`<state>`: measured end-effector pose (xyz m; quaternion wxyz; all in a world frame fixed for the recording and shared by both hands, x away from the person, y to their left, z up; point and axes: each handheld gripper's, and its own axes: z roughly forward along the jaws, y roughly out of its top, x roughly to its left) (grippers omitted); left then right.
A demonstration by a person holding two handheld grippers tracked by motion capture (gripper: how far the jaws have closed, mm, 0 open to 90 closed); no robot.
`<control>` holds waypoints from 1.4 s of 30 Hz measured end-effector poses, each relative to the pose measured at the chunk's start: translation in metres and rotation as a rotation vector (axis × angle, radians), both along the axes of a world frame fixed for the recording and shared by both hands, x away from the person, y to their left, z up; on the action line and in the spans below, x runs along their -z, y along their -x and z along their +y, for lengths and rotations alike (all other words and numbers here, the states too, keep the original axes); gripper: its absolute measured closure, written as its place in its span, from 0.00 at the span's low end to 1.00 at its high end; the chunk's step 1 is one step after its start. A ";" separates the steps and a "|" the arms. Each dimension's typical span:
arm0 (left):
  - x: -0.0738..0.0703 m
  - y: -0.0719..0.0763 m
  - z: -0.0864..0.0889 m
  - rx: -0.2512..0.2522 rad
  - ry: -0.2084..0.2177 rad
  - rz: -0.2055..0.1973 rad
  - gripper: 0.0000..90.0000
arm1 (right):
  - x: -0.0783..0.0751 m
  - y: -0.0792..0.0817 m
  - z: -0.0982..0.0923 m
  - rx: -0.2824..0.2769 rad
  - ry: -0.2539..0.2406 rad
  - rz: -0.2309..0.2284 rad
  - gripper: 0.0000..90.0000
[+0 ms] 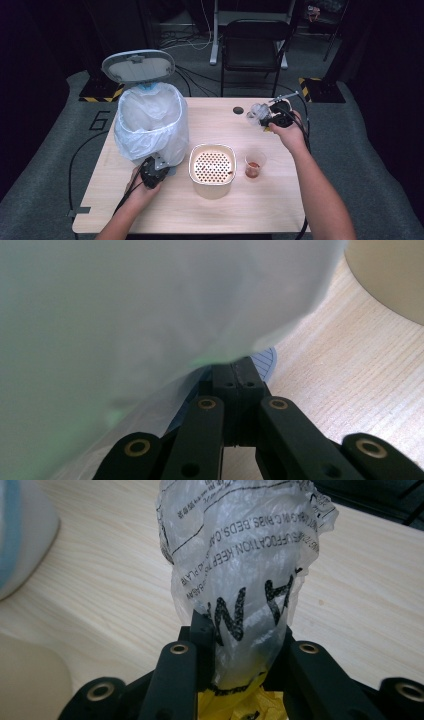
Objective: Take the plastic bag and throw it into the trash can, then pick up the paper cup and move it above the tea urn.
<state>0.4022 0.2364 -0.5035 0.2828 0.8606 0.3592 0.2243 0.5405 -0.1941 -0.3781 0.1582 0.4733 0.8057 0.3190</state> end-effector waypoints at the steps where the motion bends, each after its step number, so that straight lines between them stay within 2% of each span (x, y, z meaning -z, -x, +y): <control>1: 0.000 0.000 0.000 -0.001 0.003 -0.003 1.00 | -0.004 0.003 0.000 0.002 -0.004 -0.001 0.82; 2: 0.000 0.000 0.000 -0.001 0.004 -0.003 1.00 | -0.012 0.008 0.000 0.000 -0.005 -0.004 0.82; 10: 0.000 0.000 0.000 0.006 0.000 0.006 1.00 | -0.042 0.030 0.008 -0.040 -0.013 -0.033 0.82; 15: 0.000 -0.001 0.000 0.008 -0.002 0.007 1.00 | -0.055 0.040 0.022 -0.077 -0.007 -0.032 0.82; 21: -0.001 -0.001 0.000 0.010 -0.012 0.011 1.00 | -0.072 0.048 0.045 -0.120 0.001 -0.053 0.82; 26: -0.001 -0.001 0.000 0.012 -0.018 0.012 1.00 | -0.080 0.051 0.062 -0.159 0.003 -0.062 0.82; 28: 0.000 0.000 -0.001 0.005 -0.001 -0.002 1.00 | -0.082 0.052 0.069 -0.170 0.001 -0.065 0.82; 31: -0.001 0.000 -0.001 0.008 -0.007 0.010 1.00 | -0.085 0.053 0.078 -0.188 -0.007 -0.066 0.82; 34: 0.000 -0.001 -0.001 0.006 0.003 -0.002 1.00 | -0.089 0.054 0.086 -0.208 -0.012 -0.067 0.82; 37: -0.001 -0.001 -0.001 0.015 -0.011 -0.001 1.00 | -0.092 0.056 0.092 -0.221 -0.014 -0.071 0.82; 39: -0.003 -0.001 0.000 0.029 -0.037 -0.010 1.00 | -0.095 0.057 0.098 -0.235 -0.020 -0.074 0.82; 42: -0.002 -0.001 -0.001 0.018 -0.021 -0.004 1.00 | -0.101 0.060 0.106 -0.263 -0.029 -0.087 0.82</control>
